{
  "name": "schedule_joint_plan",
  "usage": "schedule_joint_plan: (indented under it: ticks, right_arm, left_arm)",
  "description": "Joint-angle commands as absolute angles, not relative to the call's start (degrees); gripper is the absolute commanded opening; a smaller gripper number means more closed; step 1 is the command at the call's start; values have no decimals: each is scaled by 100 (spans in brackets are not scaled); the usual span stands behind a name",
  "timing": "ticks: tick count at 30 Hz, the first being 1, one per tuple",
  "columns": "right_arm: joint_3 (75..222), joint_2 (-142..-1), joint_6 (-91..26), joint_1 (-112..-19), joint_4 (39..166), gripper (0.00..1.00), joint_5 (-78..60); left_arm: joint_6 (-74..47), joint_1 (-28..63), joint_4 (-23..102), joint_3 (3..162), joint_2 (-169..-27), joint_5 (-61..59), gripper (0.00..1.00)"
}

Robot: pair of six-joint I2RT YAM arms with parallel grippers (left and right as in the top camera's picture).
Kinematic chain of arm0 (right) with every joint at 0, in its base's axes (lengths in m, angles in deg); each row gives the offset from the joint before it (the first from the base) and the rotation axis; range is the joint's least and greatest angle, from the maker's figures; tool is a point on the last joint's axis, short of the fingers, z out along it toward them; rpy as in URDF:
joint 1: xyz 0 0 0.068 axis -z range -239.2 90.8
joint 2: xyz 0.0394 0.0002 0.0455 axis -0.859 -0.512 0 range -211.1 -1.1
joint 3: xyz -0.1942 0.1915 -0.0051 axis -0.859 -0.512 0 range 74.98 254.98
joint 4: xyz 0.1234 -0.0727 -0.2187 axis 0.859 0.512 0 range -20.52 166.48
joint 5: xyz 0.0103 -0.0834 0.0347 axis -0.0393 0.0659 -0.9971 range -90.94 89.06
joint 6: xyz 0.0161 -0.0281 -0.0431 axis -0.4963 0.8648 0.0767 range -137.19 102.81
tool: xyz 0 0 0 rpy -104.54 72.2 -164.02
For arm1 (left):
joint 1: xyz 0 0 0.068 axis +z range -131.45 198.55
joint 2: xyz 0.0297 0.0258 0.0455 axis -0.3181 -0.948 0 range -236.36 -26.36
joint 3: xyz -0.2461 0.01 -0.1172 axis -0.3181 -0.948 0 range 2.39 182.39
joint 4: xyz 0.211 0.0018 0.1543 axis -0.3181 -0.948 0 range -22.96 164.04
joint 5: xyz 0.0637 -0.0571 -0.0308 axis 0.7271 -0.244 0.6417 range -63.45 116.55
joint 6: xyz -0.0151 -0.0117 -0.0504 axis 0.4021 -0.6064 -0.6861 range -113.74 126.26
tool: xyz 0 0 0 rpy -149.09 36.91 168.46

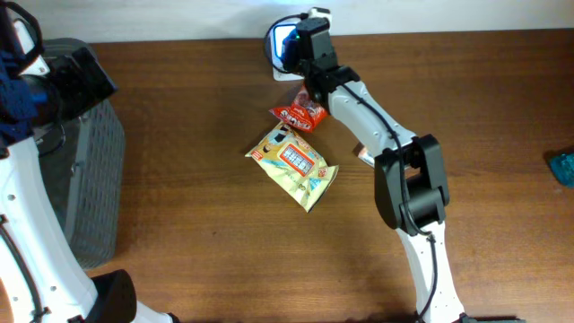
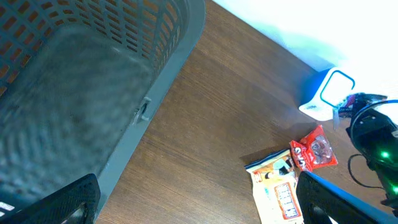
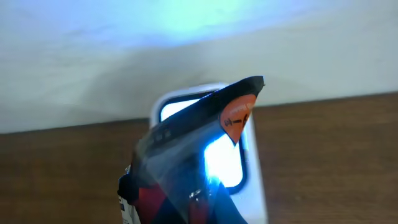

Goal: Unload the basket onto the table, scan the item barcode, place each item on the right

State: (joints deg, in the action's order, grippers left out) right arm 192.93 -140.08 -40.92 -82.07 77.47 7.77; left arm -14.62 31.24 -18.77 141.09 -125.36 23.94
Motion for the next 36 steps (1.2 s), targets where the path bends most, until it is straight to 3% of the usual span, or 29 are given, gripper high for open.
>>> schedule_joint_plan:
  ticks: [1, 6, 12, 15, 21, 25, 30, 33, 34, 36]
  right_arm:
    - [19405, -13981, -3987, -8277, 7522, 5, 790]
    - [19405, -13717, -3989, -8205, 7579, 4, 912]
    - [19405, -12720, -4013, -7619, 9006, 4, 2628]
    - [19405, -12519, -4013, -6942, 10020, 4, 3284]
    - [19402, -12534, -4472, -5191, 11598, 4, 3273]
    - [19400, -12840, -4468, -3886, 12092, 4, 3203]
    - [19348, -13326, -4468, -2975, 12204, 5, 3144]
    - [19348, -13516, -4468, -2632, 12162, 17, 3056]
    - [19348, -13555, -4468, -2540, 12160, 26, 3054]
    - [19348, -13608, -4466, -2459, 12162, 55, 2951]
  left_arm:
    - [-1536, 3152, -1866, 14131, -12534, 2394, 99]
    - [-1536, 3148, -1866, 14131, -12534, 2394, 99]
    - [-1536, 3148, -1866, 14131, -12534, 2394, 99]
    - [-1536, 3148, -1866, 14131, -12534, 2394, 99]
    - [-1536, 3148, -1866, 14131, -12534, 2394, 99]
    - [-1536, 3146, -1866, 14131, -12534, 2394, 99]
    - [-1536, 3148, -1866, 14131, -12534, 2394, 99]
    - [-1536, 3148, -1866, 14131, -12536, 2394, 99]
    - [-1536, 3148, -1866, 14131, -12534, 2394, 99]
    - [-1534, 3148, -1866, 14131, -12534, 2394, 99]
